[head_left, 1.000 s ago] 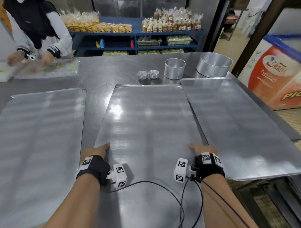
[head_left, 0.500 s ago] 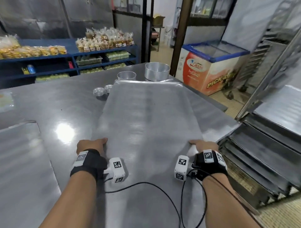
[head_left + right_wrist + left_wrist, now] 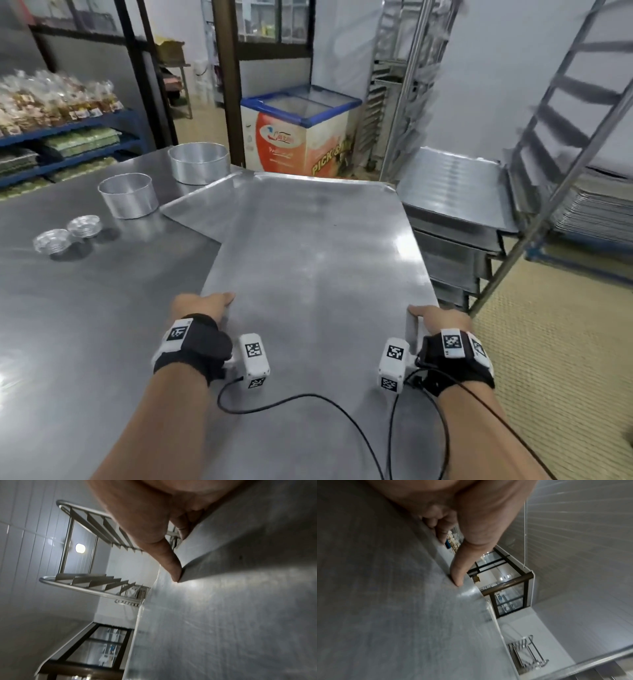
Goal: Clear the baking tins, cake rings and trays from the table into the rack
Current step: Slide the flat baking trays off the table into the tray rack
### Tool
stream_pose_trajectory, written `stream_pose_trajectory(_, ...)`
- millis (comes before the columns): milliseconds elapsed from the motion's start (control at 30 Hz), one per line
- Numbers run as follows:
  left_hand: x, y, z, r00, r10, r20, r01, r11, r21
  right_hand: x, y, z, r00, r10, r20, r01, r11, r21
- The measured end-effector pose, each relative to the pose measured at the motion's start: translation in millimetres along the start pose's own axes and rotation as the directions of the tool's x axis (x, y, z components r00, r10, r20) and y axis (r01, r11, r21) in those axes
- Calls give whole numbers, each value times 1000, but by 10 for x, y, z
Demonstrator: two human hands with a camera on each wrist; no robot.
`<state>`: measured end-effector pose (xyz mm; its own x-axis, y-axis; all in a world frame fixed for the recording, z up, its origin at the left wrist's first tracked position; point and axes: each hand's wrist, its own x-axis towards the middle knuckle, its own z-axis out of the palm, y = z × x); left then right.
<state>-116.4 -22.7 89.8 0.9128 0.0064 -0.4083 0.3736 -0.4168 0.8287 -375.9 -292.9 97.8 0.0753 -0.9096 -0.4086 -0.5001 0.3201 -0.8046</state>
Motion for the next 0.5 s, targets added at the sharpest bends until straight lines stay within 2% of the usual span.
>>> stream_pose_trajectory(100,-102,150,346,995,58,77,-58,998,4,67,53,-265,997,42,-68,-38,998,55)
stream_pose_trajectory(333,-292,494,1186,973,83,214,-89,996,18,397,132,-880,979,139,-149,-115,980,160)
stream_pose_trajectory(500,-501,754,1746,946,130,297,-150,988,46,671,140,-1196,944,231,-236,-177,958,228)
